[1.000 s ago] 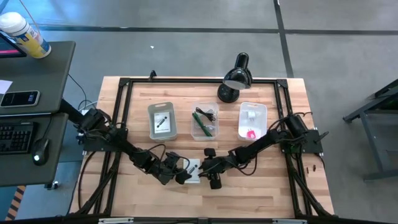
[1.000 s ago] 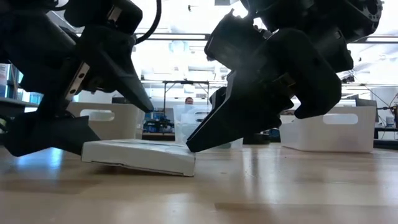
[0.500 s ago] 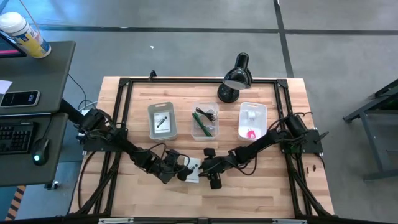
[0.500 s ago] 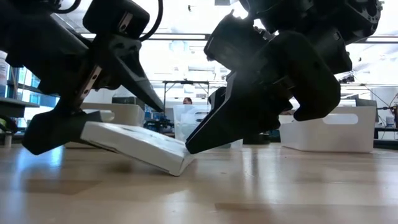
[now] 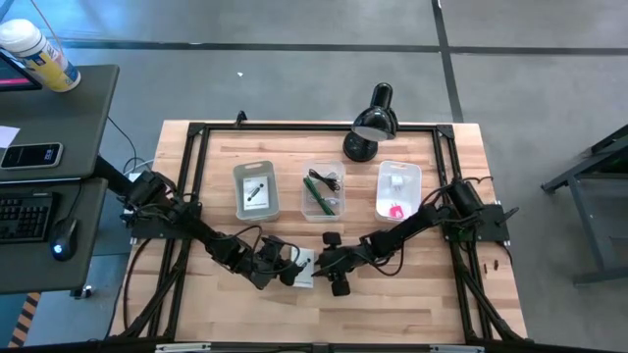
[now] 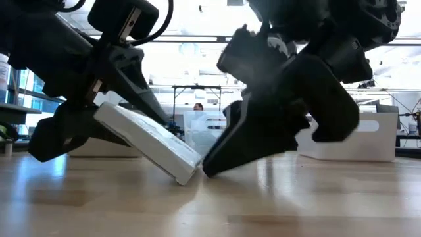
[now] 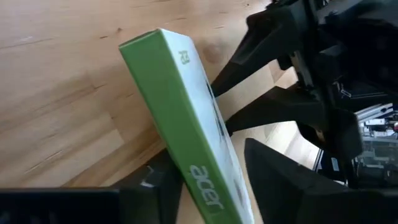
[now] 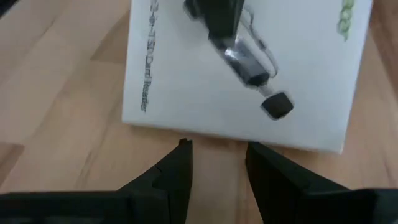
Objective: Pick and place items into bin
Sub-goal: Put the white card reader box into the gray bin
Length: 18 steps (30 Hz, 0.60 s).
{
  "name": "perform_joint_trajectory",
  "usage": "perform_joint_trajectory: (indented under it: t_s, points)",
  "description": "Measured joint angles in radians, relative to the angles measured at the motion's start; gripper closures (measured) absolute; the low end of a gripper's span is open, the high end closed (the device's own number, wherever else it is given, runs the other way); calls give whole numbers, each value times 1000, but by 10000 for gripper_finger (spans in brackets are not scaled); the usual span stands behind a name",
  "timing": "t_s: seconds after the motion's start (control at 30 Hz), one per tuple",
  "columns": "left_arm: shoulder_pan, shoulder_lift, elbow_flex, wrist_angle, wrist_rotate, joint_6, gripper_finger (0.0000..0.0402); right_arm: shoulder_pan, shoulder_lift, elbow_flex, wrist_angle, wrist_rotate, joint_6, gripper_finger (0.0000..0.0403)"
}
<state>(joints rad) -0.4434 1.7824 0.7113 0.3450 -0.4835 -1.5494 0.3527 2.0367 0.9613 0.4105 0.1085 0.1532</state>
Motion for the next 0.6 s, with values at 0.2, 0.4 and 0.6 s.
perform_joint_trajectory:
  t_s: [0.2,0.4,0.6]
  points:
    - [0,0,0,0,-2,0,305,0,-1,2,4,2,0,263]
    - [-2,-3,2,12,-11,6,351,0,-2,2,6,1,3,263]
    - [-2,-8,2,30,-18,60,371,0,-5,4,-24,-9,23,263]
